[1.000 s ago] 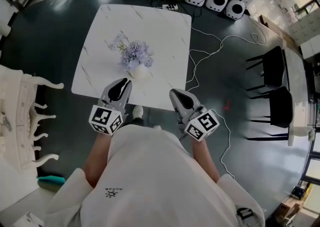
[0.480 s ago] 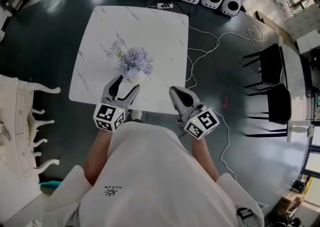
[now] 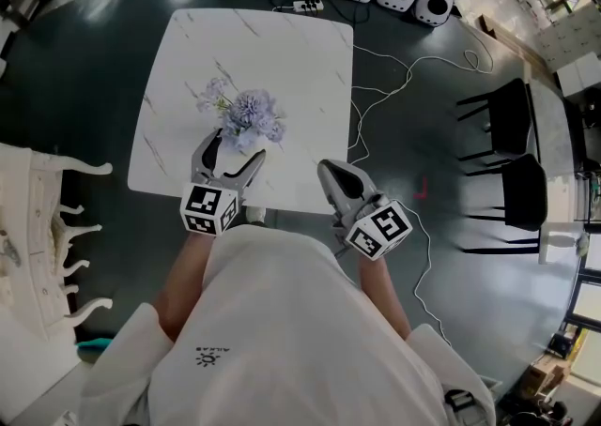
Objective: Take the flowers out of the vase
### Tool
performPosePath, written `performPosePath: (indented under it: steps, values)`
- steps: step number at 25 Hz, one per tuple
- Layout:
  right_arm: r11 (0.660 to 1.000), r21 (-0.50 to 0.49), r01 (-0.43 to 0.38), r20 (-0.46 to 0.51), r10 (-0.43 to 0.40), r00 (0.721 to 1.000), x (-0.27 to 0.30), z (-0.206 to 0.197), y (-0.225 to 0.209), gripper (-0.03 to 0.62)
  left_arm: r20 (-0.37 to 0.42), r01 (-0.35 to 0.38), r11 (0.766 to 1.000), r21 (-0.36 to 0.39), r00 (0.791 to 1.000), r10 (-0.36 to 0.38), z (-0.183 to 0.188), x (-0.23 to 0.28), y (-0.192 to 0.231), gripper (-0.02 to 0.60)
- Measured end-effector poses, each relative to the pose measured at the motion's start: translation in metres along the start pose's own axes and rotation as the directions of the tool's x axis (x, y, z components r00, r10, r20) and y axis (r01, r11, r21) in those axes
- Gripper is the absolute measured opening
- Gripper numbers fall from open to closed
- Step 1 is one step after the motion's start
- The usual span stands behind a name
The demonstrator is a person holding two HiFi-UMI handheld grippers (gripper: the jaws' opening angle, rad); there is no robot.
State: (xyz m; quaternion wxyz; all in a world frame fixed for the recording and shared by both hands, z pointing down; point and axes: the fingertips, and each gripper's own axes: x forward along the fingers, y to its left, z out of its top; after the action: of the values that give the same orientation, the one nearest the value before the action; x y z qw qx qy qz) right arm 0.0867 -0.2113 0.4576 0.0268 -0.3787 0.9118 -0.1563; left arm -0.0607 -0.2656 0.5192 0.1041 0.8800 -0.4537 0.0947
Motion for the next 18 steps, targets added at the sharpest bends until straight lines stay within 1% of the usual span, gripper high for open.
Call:
performPosePath:
  steps: [5, 13, 18]
  values:
    - [1.0, 0.004, 0.009, -0.005, -0.009, 1.0, -0.004, -0.001, -0.005, 0.0, 0.012, -0.005, 1.0, 0.02, 1.0, 0.005, 0.008, 0.012, 0.003, 0.414]
    - [1.0, 0.013, 0.023, -0.007, -0.023, 1.0, -0.008, -0.003, -0.009, 0.0, 0.006, 0.004, 0.997, 0.079, 1.0, -0.004, 0.012, 0.028, 0.0, 0.416]
    - [0.999, 0.015, 0.028, -0.01, -0.028, 1.0, -0.008, -0.005, -0.011, 0.0, 0.005, -0.002, 0.996, 0.087, 1.0, 0.002, 0.012, 0.033, 0.002, 0.414]
